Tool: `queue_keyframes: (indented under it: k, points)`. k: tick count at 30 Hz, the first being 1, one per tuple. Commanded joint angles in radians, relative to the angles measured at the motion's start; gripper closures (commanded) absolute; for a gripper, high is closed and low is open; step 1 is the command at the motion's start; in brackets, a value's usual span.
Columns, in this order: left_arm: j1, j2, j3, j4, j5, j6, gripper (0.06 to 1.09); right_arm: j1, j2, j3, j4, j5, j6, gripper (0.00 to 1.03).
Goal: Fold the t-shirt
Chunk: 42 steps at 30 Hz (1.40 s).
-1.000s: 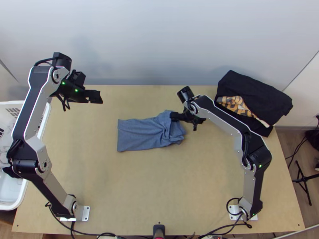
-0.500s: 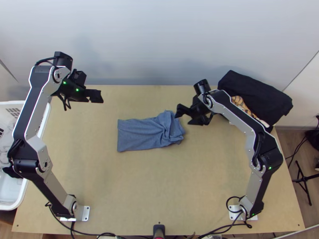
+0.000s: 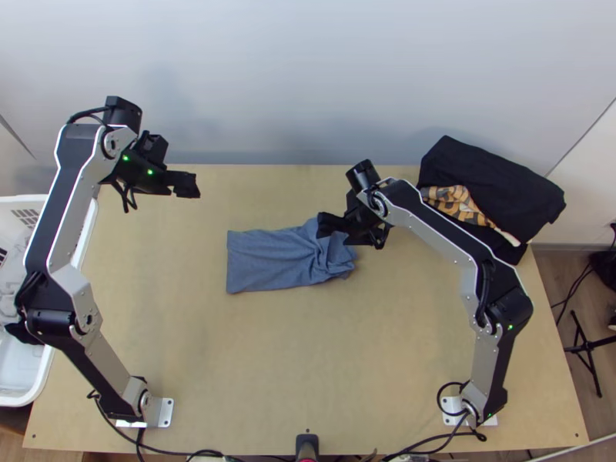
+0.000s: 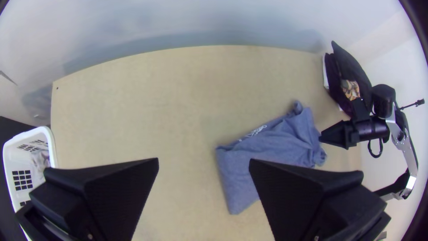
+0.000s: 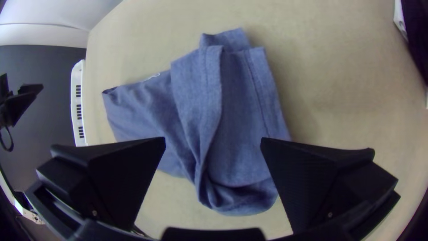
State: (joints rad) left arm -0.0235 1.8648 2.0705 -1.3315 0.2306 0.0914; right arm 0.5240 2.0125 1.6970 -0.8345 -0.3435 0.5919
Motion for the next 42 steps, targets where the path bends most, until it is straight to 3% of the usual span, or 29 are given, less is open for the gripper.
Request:
queue_keyframes:
  k: [1,10,18,23,26,33,38,42]
  points:
    - [0.016,-0.006,0.003,-0.012,-0.007,0.008,0.1,-0.024,0.04,0.003,0.0,0.06,-0.04,0.04]
    - [0.01,0.004,0.033,-0.014,-0.011,0.013,0.1,-0.032,0.117,0.0,0.0,0.047,-0.063,0.04]
    - [0.011,0.008,0.036,-0.018,-0.027,0.021,0.1,-0.03,0.149,-0.03,0.048,-0.361,-0.033,0.04]
    - [0.011,0.005,0.036,-0.024,-0.034,0.022,0.1,0.013,0.149,-0.042,0.12,-0.571,-0.006,0.04]
    - [0.016,0.005,0.036,-0.032,-0.036,0.024,0.1,0.033,0.158,-0.034,0.232,-0.649,0.097,0.04]
    - [0.042,-0.013,0.036,-0.057,-0.039,0.044,0.1,0.033,0.216,0.043,0.273,-0.634,0.135,0.04]
    - [0.073,-0.018,0.037,-0.066,-0.039,0.07,0.1,0.024,0.144,-0.02,0.261,-0.454,0.091,0.04]
    - [0.079,-0.018,0.037,-0.066,-0.039,0.073,0.1,-0.007,0.088,-0.074,0.166,-0.288,-0.004,0.04]
